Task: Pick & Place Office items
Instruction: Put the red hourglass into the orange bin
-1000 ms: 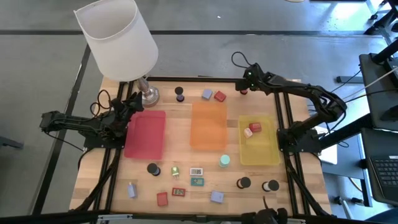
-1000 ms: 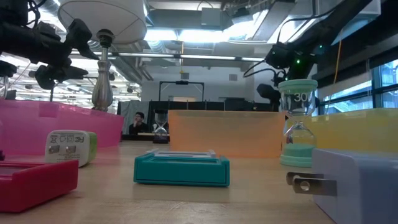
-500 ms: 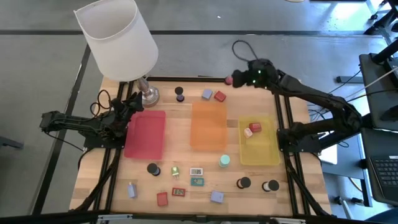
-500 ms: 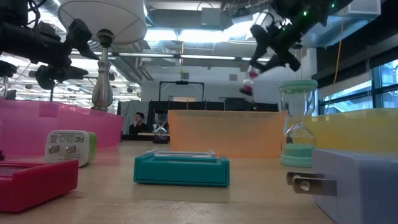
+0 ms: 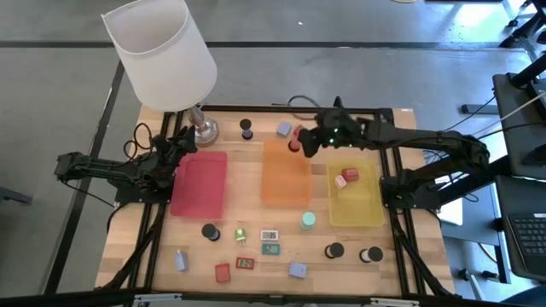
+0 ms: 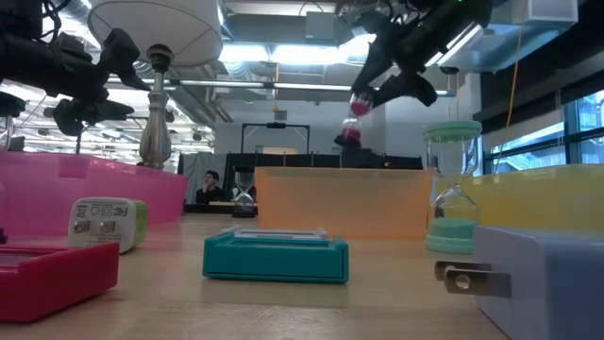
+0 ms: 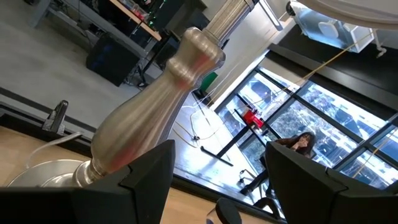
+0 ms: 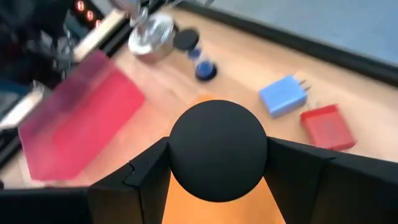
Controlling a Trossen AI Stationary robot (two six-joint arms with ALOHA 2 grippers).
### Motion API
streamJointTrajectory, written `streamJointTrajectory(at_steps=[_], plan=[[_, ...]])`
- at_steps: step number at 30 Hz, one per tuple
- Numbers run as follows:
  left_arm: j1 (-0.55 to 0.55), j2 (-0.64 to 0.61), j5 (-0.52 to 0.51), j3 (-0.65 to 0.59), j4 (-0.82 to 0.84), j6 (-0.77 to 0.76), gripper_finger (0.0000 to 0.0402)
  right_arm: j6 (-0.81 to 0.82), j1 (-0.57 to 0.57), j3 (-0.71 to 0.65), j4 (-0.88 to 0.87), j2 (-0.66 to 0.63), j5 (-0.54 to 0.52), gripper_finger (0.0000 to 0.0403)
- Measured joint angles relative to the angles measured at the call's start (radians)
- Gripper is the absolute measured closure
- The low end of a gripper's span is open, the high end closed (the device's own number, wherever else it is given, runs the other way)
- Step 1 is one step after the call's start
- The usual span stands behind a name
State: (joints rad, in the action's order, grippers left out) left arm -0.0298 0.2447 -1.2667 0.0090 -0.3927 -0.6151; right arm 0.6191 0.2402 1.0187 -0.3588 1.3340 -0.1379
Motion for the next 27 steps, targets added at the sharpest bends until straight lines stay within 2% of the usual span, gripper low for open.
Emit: streamJointTrajectory(at_steps=[15,21,27], plan=[[0.0,0.0,-0.002,0.0,0.0,0.0,0.0155,-0.051,-0.028,0.0,0.139,0.26,0.024,0.0184],[0.0,0.0,-0.002,0.0,0.0,0.0,0.0155,-0.061,-0.028,0.0,0.164,0.304,0.023,0.0184],[0.0,0.0,-0.003,0.0,0.002,0.0,0.0155,-0.137,-0.028,0.001,0.176,0.311,0.023,0.0184]])
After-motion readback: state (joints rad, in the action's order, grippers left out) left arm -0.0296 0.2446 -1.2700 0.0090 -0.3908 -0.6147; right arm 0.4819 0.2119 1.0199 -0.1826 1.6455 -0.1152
